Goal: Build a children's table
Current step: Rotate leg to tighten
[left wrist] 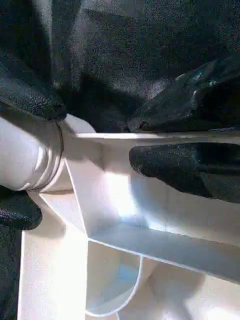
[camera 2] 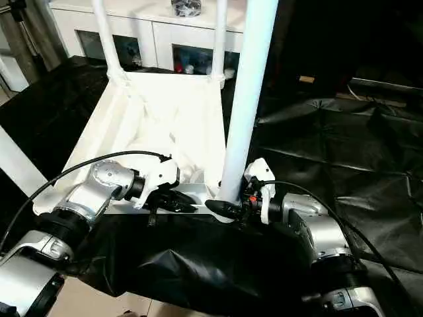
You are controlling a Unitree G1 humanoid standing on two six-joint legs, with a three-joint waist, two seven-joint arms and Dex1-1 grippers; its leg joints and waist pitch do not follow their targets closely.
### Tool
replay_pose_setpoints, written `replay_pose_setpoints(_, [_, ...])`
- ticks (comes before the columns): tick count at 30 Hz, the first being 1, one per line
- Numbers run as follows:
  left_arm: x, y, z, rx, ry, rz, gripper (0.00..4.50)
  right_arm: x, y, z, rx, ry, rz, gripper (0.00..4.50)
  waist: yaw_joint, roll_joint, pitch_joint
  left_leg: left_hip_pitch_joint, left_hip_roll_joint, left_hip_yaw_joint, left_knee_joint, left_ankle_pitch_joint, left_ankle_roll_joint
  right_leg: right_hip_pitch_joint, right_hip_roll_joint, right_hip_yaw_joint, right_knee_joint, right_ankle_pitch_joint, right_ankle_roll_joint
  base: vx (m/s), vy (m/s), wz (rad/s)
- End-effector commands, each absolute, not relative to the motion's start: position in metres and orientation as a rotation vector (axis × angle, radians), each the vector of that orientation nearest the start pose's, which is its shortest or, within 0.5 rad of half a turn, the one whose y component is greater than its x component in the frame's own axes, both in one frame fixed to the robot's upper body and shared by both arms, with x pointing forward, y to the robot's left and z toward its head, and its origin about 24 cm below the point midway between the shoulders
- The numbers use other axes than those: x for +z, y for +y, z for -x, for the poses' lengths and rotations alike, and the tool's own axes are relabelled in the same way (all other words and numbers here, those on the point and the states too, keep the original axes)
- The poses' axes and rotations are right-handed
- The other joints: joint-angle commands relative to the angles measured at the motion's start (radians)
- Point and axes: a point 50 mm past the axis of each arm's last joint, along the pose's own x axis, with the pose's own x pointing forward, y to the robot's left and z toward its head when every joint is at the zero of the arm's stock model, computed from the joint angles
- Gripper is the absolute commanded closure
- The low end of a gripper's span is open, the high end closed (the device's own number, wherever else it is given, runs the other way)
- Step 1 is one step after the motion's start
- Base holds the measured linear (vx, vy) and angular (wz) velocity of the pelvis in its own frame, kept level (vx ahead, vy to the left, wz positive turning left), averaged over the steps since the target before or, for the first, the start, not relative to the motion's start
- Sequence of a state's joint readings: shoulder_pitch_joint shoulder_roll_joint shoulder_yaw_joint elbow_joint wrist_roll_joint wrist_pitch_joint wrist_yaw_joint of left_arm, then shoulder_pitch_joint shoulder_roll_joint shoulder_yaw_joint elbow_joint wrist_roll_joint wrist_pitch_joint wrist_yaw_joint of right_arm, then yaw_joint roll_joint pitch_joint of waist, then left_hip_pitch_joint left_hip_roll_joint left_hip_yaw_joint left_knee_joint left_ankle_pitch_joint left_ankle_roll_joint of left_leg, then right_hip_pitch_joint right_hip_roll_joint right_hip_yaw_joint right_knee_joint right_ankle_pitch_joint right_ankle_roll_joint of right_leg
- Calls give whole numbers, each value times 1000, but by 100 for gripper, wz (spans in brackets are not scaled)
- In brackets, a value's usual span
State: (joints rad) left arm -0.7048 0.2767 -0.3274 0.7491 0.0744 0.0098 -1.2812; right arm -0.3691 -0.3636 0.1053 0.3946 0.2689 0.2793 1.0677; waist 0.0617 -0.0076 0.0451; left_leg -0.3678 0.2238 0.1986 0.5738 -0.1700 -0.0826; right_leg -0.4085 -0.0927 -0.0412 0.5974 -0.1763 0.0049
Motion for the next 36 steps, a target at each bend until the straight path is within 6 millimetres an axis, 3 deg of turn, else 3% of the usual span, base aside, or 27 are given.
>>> replay_pose_setpoints(1, [50, 104, -324, -1475, 461, -464, 425, 42, -160, -290, 1088, 352, -43, 69, 2, -5, -65, 11, 3, 1, -56, -213, 48, 52, -30, 22, -61, -137, -248, 0, 0, 0])
replay_pose_setpoints(5, [48, 106, -320, -1508, 499, -469, 445, 41, -161, -289, 1096, 367, -41, 69, 3, -5, -65, 12, 4, 1, -56, -212, 48, 52, -31, 22, -60, -139, -246, 0, 0, 0])
replay_pose_setpoints(11, [49, 108, -314, -1571, 490, -425, 450, 43, -167, -286, 1138, 395, -18, 18, 5, -10, -67, 10, 5, 2, -52, -173, 67, 55, -30, 21, -52, -84, -260, 0, 0, 0])
replay_pose_setpoints(18, [47, 112, -310, -1585, 508, -407, 450, 44, -168, -282, 1190, 407, -19, 18, 6, -12, -65, 10, 5, 3, -53, -195, 65, 52, -31, 22, -57, -141, -249, 0, 0, 0])
replay_pose_setpoints(19, [47, 112, -310, -1585, 509, -407, 450, 44, -168, -283, 1188, 407, -20, 44, 5, -12, -64, 10, 5, 3, -53, -196, 62, 51, -31, 22, -58, -147, -247, 0, 0, 0])
replay_pose_setpoints(32, [47, 112, -312, -1502, 491, -397, 450, 41, -163, -279, 1192, 405, -70, 156, 4, -11, -64, 10, 5, 2, -53, -193, 58, 50, -30, 22, -57, -148, -242, 0, 0, 0])
replay_pose_setpoints(36, [48, 104, -319, -1398, 446, -362, 450, 36, -160, -279, 1138, 395, -88, 179, 1, -13, -58, 14, 3, 0, -57, -255, 36, 44, -33, 24, -71, -256, -216, 0, 0, 0])
